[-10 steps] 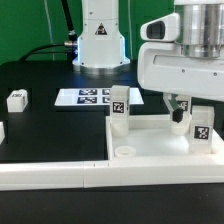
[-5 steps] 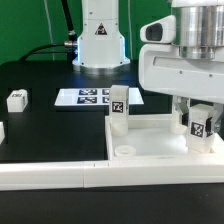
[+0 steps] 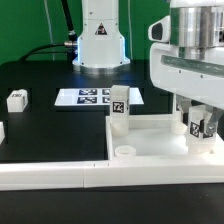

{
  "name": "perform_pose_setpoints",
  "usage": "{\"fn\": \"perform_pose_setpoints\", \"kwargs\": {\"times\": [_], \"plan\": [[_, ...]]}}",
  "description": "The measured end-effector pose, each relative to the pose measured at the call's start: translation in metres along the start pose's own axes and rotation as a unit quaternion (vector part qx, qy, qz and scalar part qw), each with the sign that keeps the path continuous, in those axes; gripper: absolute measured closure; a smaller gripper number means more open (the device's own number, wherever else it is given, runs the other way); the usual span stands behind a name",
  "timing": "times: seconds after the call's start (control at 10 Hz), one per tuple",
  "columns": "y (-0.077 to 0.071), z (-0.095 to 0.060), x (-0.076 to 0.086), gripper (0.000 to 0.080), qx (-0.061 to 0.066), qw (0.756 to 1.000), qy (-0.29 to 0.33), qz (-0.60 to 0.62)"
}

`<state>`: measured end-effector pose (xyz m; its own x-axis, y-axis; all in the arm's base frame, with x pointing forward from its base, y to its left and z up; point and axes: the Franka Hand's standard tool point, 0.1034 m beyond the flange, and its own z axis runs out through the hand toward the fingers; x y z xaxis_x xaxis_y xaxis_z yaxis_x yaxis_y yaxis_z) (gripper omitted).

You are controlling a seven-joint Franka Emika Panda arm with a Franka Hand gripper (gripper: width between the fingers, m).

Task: Assemble square table

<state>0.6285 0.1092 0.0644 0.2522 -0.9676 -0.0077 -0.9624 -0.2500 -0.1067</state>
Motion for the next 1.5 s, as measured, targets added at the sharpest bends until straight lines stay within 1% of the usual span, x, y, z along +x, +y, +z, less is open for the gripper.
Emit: {"fn": "perform_pose_setpoints", "kwargs": {"times": [0.1,0.2,0.3,0.6,0.8,1.1,1.2,1.3,1.4,1.5], "plan": [[0.001,0.0,0.002,0.0511,0.001,0.997,-0.01,0.073],[0.002,0.001,0.0,0.0511,0.002,0.986,-0.022,0.167],[0.002,0.001,-0.001,0.0509,0.003,0.972,-0.029,0.232],[0.0,0.0,-0.002,0.0507,0.003,0.938,-0.028,0.346],[0.002,0.0,0.0,0.0496,0.0,0.932,-0.023,0.36],[0.003,0.0,0.0,0.0488,0.001,0.938,-0.021,0.346],[0.002,0.0,0.0,0.028,0.001,0.938,-0.021,0.346],[0.002,0.0,0.0,0.018,0.001,0.938,-0.021,0.346],[0.002,-0.002,0.0,0.018,0.002,0.939,-0.022,0.342],[-0.001,-0.014,-0.002,0.0157,0.008,0.944,-0.028,0.329]]}}
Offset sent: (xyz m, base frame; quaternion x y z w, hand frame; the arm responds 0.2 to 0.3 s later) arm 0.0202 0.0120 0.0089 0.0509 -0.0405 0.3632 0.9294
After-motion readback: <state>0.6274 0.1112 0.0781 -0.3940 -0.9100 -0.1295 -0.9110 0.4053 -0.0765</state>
